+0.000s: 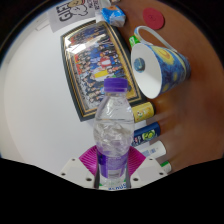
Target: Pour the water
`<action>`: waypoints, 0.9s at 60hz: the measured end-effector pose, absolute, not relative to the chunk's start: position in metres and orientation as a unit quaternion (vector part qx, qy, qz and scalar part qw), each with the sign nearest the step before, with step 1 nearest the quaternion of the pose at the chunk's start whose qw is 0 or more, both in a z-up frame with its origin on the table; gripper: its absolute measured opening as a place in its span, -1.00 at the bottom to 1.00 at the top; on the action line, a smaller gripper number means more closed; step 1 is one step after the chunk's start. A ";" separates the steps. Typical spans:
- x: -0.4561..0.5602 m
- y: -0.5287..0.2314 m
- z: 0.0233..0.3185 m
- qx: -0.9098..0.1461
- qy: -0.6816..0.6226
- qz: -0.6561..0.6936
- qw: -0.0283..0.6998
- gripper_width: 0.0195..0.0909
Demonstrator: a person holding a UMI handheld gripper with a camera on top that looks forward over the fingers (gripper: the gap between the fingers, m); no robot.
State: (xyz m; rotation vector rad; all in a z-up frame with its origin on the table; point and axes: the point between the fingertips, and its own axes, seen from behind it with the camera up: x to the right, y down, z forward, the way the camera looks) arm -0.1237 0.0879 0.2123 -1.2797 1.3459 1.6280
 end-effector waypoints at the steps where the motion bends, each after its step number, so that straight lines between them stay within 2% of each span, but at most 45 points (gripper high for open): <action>1: -0.124 0.088 0.211 -0.493 0.513 0.621 0.330 -0.56; 6: -0.124 0.087 0.209 -0.519 0.499 0.604 0.341 -0.57; 12: -0.118 0.086 0.209 -0.590 0.443 0.544 0.400 -0.56; 25: -0.077 0.083 0.257 -0.700 0.252 0.360 0.563 -0.57; 31: -0.050 0.081 0.282 -0.715 0.175 0.283 0.615 -0.57; 37: -0.006 0.082 0.294 -0.720 0.123 0.197 0.654 -0.57; 45: 0.070 0.092 0.285 -0.729 0.081 0.087 0.674 -0.57; 54: 0.138 0.098 0.235 -0.756 0.029 -0.007 0.654 -0.57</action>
